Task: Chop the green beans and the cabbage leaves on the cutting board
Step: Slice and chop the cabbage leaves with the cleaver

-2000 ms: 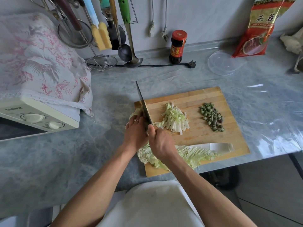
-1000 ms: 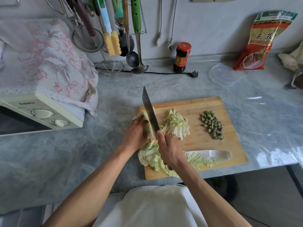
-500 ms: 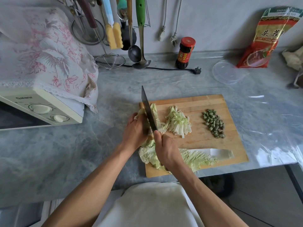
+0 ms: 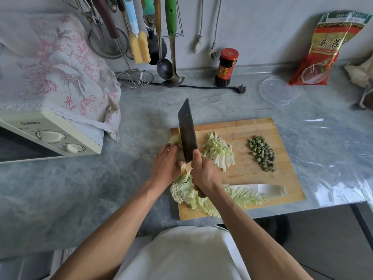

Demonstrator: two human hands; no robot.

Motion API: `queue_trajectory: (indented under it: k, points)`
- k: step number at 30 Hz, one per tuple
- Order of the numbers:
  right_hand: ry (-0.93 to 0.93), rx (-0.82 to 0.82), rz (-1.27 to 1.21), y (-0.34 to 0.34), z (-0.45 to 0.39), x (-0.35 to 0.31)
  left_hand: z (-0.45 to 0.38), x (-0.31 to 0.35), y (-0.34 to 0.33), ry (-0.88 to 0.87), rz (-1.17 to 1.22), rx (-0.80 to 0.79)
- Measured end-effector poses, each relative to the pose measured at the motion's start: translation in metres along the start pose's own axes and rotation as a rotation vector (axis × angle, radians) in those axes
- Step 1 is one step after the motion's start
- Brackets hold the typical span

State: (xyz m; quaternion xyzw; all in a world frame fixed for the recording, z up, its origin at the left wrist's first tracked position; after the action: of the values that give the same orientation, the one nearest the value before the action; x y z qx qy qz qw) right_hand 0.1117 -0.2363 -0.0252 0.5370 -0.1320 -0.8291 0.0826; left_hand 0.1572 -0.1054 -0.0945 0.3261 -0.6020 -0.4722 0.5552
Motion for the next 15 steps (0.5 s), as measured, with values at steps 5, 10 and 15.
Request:
queue_trajectory:
  k: [5, 10, 15]
  points:
    - [0.036, -0.029, 0.000, 0.001, -0.001, -0.006, 0.001, -0.004, -0.001, 0.016, -0.018, -0.036]
    - [0.115, -0.048, 0.103, 0.002, 0.014, -0.012, 0.002, -0.003, -0.001, 0.033, -0.006, 0.000]
    - [-0.010, -0.052, 0.082, 0.002, 0.024, -0.005, 0.003, -0.006, 0.009, 0.021, 0.185, 0.194]
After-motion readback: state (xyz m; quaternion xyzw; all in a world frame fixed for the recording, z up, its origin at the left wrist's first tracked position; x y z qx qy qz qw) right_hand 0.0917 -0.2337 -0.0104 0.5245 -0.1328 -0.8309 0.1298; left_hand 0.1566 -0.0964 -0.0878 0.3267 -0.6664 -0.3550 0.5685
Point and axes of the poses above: each hand's wrist, its own z-axis away from the middle knuckle, its own y-axis out of the back of the hand, x = y × z, the point moved 3 cm from there along -z, towards the middle knuckle, and after that the axes turned 14 degrees about -z, right-handed, at the moved point
